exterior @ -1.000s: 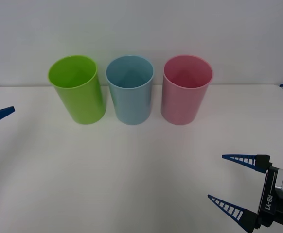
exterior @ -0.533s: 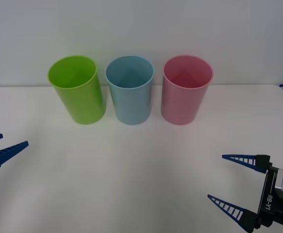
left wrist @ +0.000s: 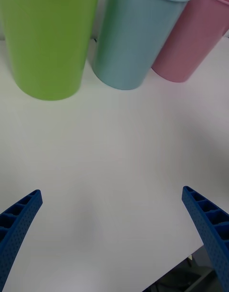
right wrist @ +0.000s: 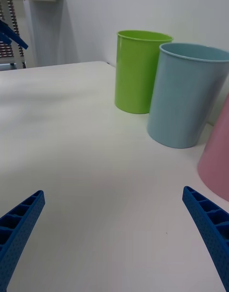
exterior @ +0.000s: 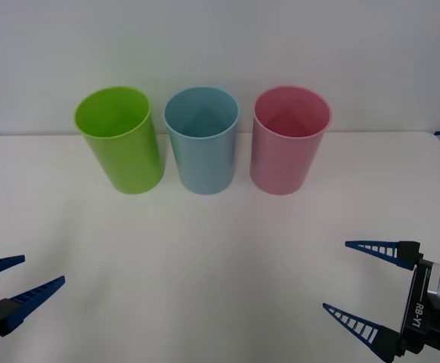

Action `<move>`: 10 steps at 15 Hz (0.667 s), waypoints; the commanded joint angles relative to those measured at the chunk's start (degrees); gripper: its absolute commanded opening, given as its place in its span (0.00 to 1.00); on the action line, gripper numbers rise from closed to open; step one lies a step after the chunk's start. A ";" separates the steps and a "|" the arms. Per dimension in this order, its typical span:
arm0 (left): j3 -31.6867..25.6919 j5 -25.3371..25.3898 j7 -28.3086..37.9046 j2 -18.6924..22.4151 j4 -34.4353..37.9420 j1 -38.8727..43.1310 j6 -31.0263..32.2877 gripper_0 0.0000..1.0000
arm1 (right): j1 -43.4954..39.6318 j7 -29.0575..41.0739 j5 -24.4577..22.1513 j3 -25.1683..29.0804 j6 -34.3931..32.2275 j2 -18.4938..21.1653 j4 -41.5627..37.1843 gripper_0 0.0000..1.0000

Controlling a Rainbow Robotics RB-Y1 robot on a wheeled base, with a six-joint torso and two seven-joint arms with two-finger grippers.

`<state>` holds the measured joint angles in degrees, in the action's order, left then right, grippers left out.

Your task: Put cans in the blue bin and PET bottles in the pink bin and trash in the green bin.

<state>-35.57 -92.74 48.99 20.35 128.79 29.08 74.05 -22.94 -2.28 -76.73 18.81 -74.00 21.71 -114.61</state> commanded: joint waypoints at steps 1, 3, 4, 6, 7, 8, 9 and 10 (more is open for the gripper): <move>0.76 0.28 -5.22 -2.33 0.05 1.42 -0.04 1.00 | 0.00 0.00 0.00 0.00 0.00 0.00 0.00 1.00; 2.08 0.98 -5.57 -2.33 -0.03 4.05 -0.04 1.00 | 0.00 0.00 0.00 0.00 0.00 0.00 0.00 1.00; 2.69 1.25 -5.75 -2.33 0.05 5.37 -0.04 1.00 | 0.00 0.00 0.00 0.00 0.00 0.00 0.00 1.00; 3.22 1.34 -6.45 -2.33 -0.03 6.95 -0.04 1.00 | 0.00 0.00 0.00 0.00 0.00 0.00 0.00 1.00; 3.49 1.34 -6.63 -2.33 -0.03 7.22 -0.13 1.00 | 0.00 0.00 0.00 0.00 0.00 0.00 0.00 1.00; 3.92 1.34 -6.80 -2.33 -0.03 7.39 -0.83 1.00 | 0.00 0.00 0.00 0.00 0.00 0.00 0.00 1.00; 4.45 1.34 -6.98 -2.33 -0.03 7.31 -1.89 1.00 | 0.00 0.00 0.00 0.00 0.00 0.00 0.00 1.00; 4.98 1.25 -6.98 -2.33 -0.21 7.13 -2.94 1.00 | 0.00 0.00 0.00 0.00 0.00 0.00 0.00 1.00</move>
<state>-30.99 -91.42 42.03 18.02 128.72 36.35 71.93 -22.94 -2.28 -76.73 18.81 -74.00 21.71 -114.61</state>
